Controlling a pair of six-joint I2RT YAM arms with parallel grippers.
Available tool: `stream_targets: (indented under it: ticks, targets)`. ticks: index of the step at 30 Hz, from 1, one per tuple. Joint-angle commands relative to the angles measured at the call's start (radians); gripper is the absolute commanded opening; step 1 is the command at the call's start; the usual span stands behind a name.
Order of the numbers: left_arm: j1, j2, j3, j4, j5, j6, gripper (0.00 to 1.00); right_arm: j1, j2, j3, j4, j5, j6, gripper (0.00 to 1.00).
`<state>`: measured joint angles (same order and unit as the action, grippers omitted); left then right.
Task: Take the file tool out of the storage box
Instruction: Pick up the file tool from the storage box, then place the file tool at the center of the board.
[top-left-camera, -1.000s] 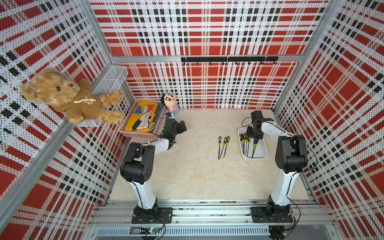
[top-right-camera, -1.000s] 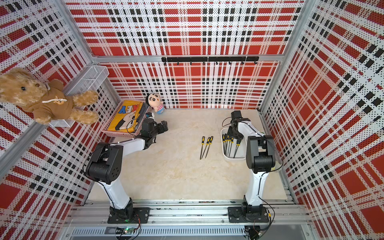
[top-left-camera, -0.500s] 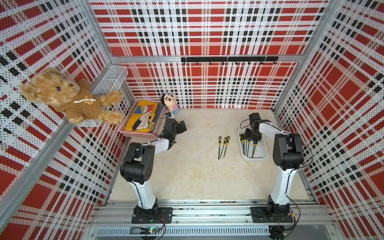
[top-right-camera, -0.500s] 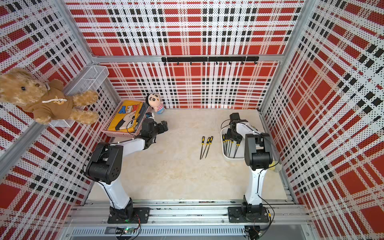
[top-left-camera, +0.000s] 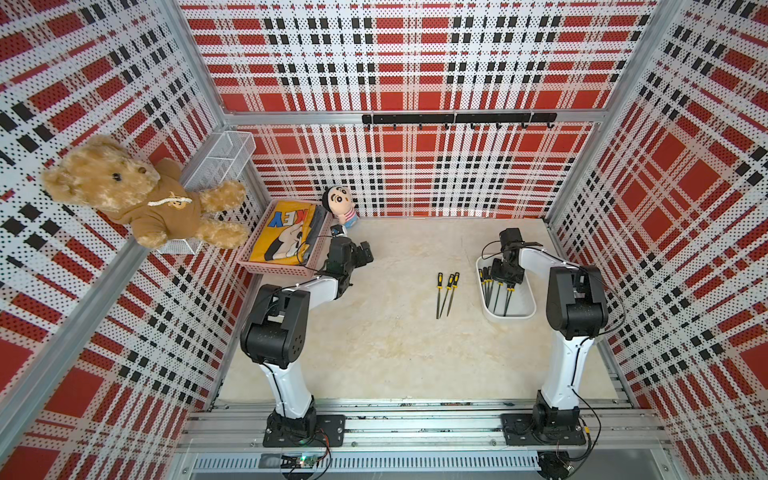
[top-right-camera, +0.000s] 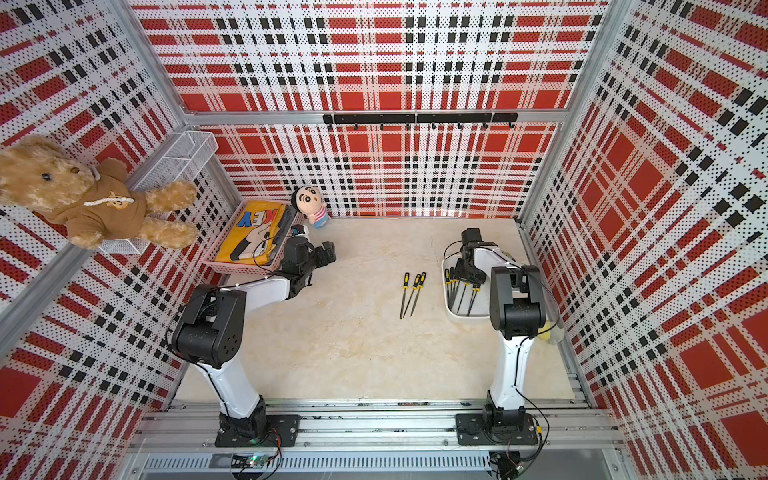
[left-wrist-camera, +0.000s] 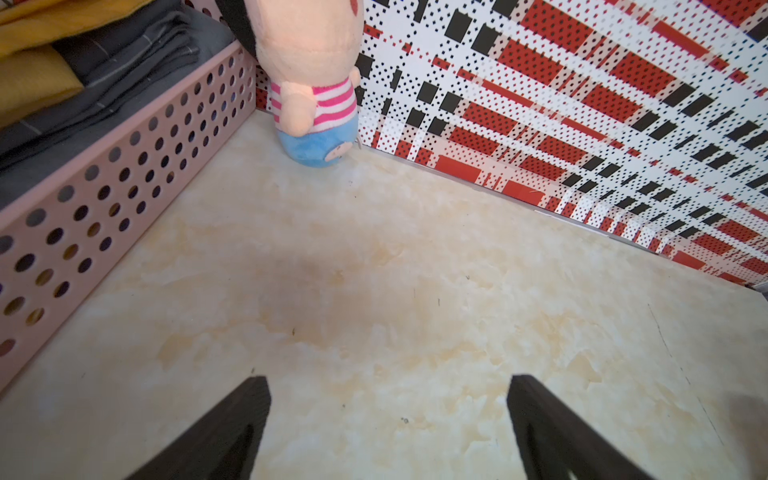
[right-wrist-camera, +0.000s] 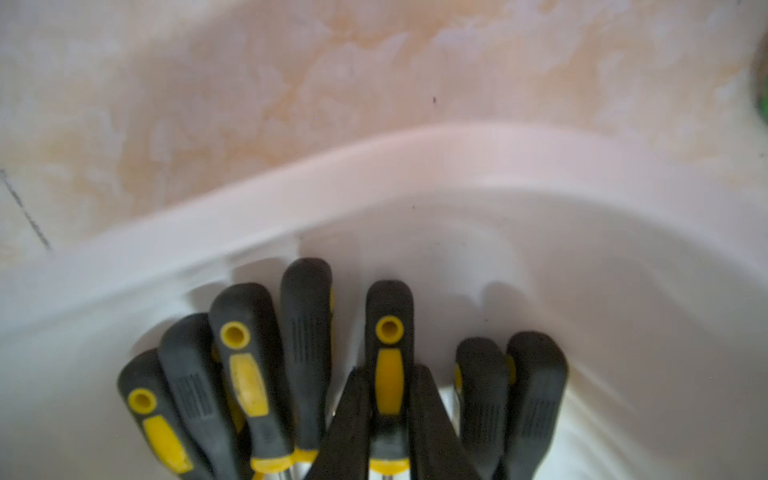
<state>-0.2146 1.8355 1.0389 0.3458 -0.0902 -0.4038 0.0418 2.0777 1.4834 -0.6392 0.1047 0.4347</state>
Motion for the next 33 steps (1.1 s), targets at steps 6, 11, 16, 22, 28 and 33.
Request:
stream_targets:
  ticks: [6, 11, 16, 22, 28, 33]
  targets:
    - [0.001, 0.014, 0.035, -0.008, 0.004, 0.001, 0.96, 0.028, -0.093, 0.071, -0.050, -0.017, -0.023, 0.13]
    - [-0.005, 0.026, 0.057, -0.011, 0.005, -0.001, 0.96, 0.118, -0.123, 0.245, -0.133, 0.049, -0.028, 0.14]
    - [-0.009, 0.031, 0.066, -0.017, 0.006, 0.000, 0.96, 0.196, -0.089, 0.409, -0.184, -0.048, 0.028, 0.16]
    - [-0.016, 0.023, 0.046, -0.015, -0.003, 0.000, 0.96, 0.357, 0.007, 0.448, -0.146, -0.113, 0.099, 0.16]
    - [-0.016, 0.015, 0.031, -0.019, -0.012, 0.008, 0.96, 0.451, 0.122, 0.443, -0.111, -0.123, 0.181, 0.16]
    - [-0.011, 0.018, 0.026, -0.021, -0.010, 0.013, 0.96, 0.471, 0.169, 0.430, -0.102, -0.100, 0.221, 0.18]
